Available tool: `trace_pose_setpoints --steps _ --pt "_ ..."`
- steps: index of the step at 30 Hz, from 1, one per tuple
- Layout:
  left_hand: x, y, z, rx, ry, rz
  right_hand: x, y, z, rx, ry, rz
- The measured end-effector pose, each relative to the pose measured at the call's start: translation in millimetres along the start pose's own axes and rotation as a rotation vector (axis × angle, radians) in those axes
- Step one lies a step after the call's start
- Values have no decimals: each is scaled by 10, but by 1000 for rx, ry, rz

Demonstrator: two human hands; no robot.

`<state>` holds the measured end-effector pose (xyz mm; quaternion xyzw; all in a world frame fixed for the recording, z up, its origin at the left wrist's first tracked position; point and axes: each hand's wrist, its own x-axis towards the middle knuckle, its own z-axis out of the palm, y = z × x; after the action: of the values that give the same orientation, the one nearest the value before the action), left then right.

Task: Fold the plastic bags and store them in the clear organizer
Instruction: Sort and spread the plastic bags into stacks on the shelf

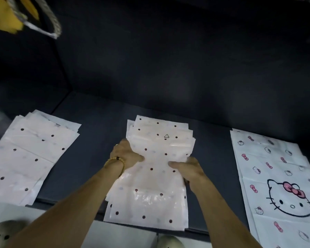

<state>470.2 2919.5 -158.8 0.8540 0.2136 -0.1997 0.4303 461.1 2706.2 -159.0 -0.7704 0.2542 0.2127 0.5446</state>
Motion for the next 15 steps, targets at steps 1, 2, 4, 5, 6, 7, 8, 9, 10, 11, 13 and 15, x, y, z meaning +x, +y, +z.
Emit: trace_pose_setpoints --steps 1,2,4,5,6,7,8,9,10,11,13,15 --pt "-1 -38 -53 -107 -72 14 -23 30 3 -34 -5 -14" --pt "-25 -78 -89 -183 -145 35 -41 60 3 -45 -6 -25" --pt "-101 -149 -98 -196 -235 118 -59 99 6 32 1 -54" --pt "-141 -170 -74 -175 -241 179 -86 108 9 104 -8 -77" --pt "-190 -170 -45 -161 -223 261 -113 120 13 160 -16 -118" --pt "-251 -148 -27 -164 -198 357 -149 130 0 181 -12 -179" --pt "-305 -109 -18 -186 -183 449 -178 139 -34 181 12 -248" --pt "-335 -70 -16 -239 -179 520 -201 153 -97 191 50 -315" --pt "-335 -50 -20 -318 -174 539 -209 161 -185 216 98 -366" --pt "-310 -44 -18 -404 -174 506 -204 163 -285 230 150 -395" --pt "-293 -65 32 -397 -198 370 -162 151 -460 163 220 -395" --pt "-344 -137 213 -203 -244 244 -74 164 -551 54 244 -324"
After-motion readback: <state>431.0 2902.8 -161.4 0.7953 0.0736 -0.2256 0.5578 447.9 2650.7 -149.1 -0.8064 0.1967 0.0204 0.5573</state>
